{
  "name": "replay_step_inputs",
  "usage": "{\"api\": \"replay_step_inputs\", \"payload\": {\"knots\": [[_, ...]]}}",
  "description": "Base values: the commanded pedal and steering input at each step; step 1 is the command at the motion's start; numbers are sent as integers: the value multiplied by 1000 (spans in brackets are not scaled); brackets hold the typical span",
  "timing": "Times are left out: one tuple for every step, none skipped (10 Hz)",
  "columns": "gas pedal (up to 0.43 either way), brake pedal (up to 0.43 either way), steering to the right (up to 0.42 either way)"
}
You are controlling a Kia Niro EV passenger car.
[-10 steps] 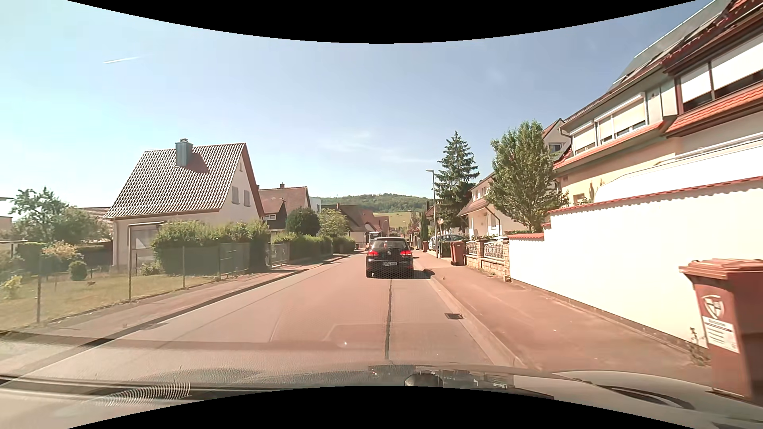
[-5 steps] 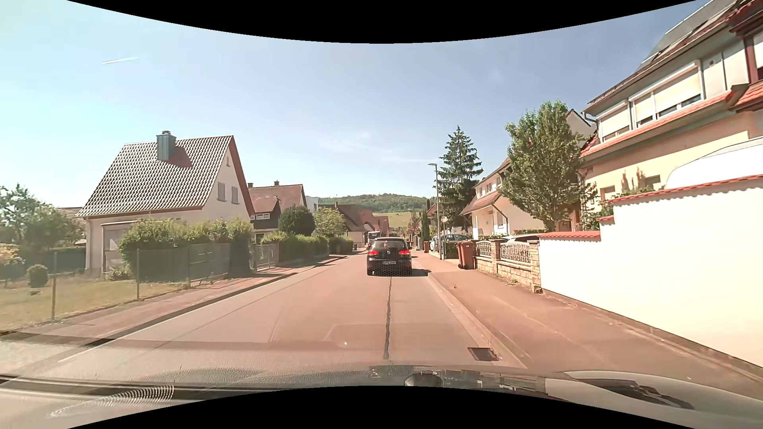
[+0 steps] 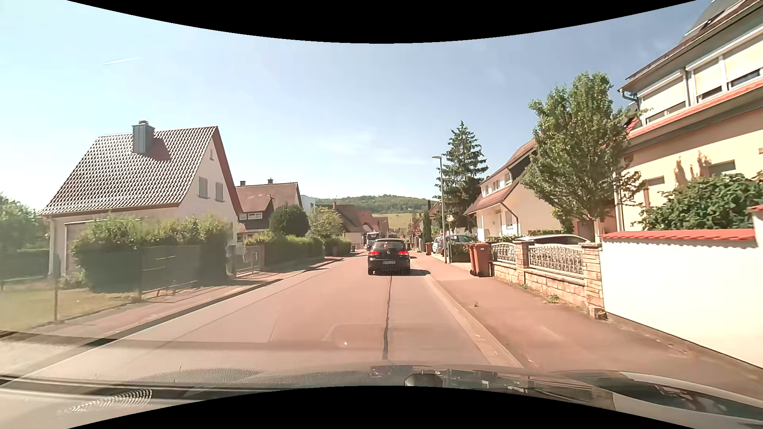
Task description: Follow the waypoints while adhering to traffic rules and regulations
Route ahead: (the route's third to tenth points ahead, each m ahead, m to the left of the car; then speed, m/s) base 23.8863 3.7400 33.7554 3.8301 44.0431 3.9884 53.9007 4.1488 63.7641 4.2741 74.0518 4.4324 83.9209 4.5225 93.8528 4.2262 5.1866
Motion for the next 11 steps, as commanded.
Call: {"api": "replay_step_inputs", "payload": {"knots": [[209, 0, 1], [209, 0, 0], [209, 0, 0], [209, 0, 0], [209, 0, 0], [209, 0, -1], [197, 0, -1], [197, 0, -1], [189, 0, -1], [189, 0, -1], [189, 0, -1]]}}
